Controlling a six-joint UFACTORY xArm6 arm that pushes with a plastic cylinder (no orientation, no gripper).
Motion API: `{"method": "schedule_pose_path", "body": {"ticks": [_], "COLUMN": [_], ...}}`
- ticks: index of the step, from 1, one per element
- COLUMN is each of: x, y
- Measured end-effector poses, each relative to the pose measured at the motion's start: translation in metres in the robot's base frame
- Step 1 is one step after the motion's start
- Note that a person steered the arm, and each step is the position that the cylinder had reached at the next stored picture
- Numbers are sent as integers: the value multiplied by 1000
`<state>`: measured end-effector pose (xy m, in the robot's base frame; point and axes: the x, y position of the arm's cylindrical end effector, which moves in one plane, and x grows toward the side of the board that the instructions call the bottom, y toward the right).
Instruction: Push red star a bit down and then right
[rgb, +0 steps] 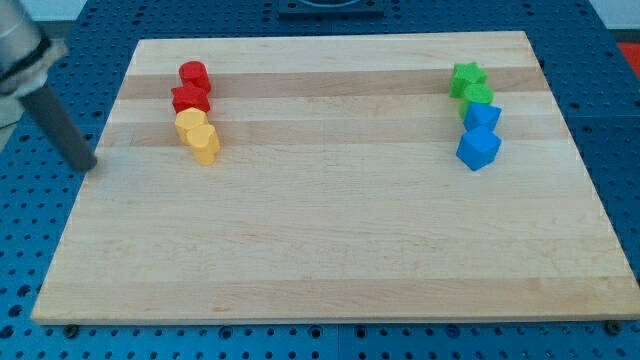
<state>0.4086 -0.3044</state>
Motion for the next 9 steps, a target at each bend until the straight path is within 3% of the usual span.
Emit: {"method": "schedule_pose_path", "body": {"ticks": [1,2,3,5,6,8,9], "x": [-84,-141,-159,-145,-102,-86,-86], "y": [8,43,116,38,58,159,109]}}
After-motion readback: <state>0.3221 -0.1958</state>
